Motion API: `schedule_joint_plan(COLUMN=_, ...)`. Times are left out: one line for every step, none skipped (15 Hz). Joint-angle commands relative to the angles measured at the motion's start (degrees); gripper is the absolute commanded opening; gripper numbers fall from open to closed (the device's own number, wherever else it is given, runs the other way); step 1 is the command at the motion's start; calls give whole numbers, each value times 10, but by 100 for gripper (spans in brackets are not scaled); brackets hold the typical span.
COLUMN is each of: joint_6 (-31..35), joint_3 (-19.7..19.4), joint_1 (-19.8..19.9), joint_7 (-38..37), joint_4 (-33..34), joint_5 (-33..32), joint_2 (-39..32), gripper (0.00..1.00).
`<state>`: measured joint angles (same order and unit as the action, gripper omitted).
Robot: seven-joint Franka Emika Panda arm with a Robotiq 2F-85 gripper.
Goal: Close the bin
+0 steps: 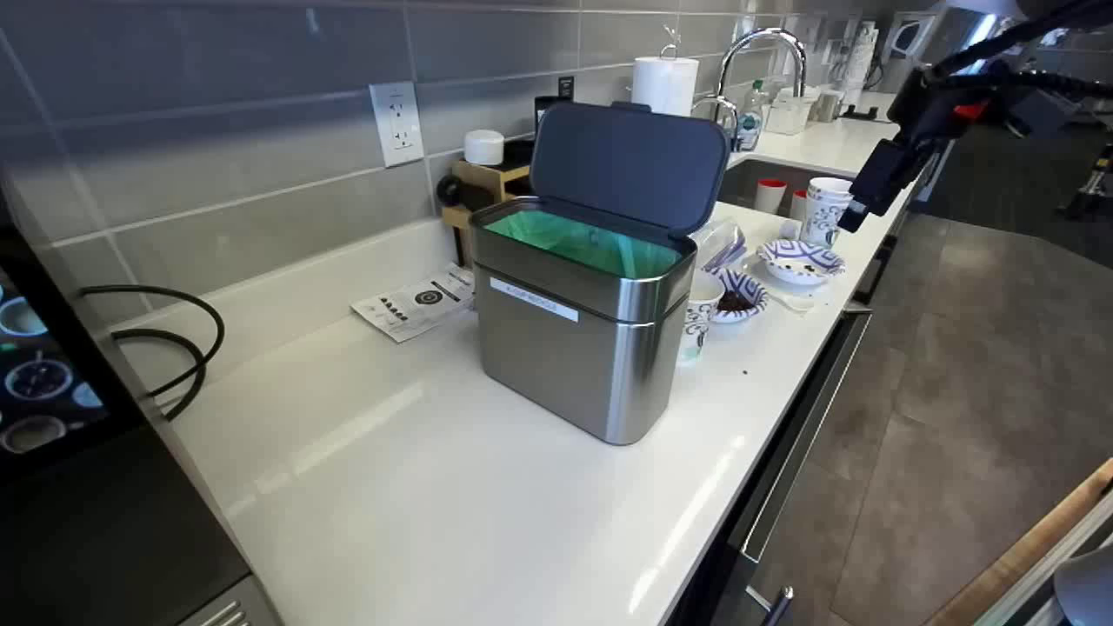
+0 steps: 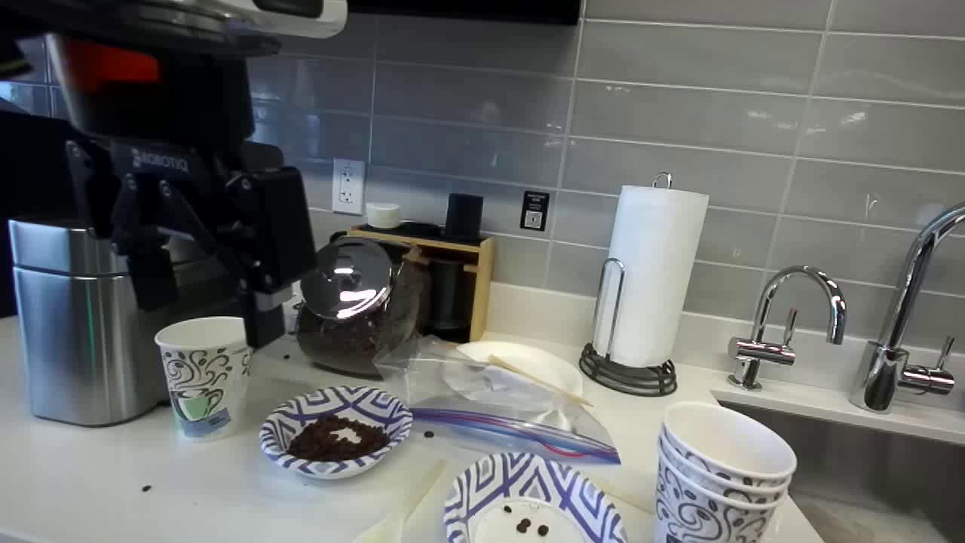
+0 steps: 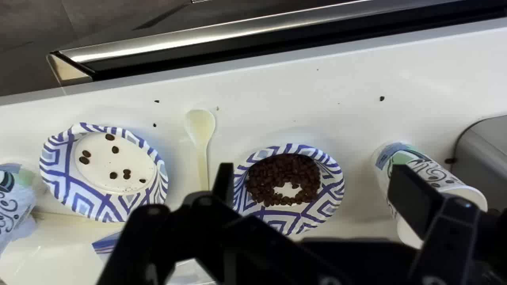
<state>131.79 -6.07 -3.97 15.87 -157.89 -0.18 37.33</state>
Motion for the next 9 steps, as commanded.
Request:
schedule_joint_plan(joint_6=-2, joint_3=2, joint_1=2, joint_7=1, joint_4=0, joint_5=2, joint_2=0, gripper=100)
schedule_joint_plan(joint_6=-2, joint_3=2, joint_1=2, joint_7=1, joint_4=-2, joint_5=2, joint_2=-1, gripper=100)
schedule_joint_plan(joint_6=-2, joint_3=2, joint_1=2, joint_7=1, joint_4=-2, joint_5=2, joint_2=-2, gripper=100)
schedule_joint_plan(joint_6=-2, joint_3=2, joint_1=2, joint_7=1, joint_4=-2, joint_5=2, joint_2=-2, gripper=100)
schedule_joint_plan(joint_6=-2, joint_3=2, joint_1=2, joint_7=1, joint_4=-2, joint_5=2, joint_2=-2, gripper=100)
schedule_joint_plan(joint_6=-2, joint_3=2, joint_1=2, joint_7=1, joint_4=-2, joint_5=2, joint_2=-2, gripper=100)
schedule_joint_plan(joint_6=-2, joint_3=2, joint_1=2, joint_7=1, joint_4=-2, joint_5=2, joint_2=-2, gripper=100)
schedule_joint_plan(joint_6=0, joint_3=4, joint_1=3, joint_7=-13, joint_4=6, joint_5=9, joint_2=-12, gripper=100)
schedule_joint_plan(joint_6=5, joint_3=0, joint_1=-2, joint_7=-12, joint_4=13, joint_5=18, joint_2=-17, gripper=100)
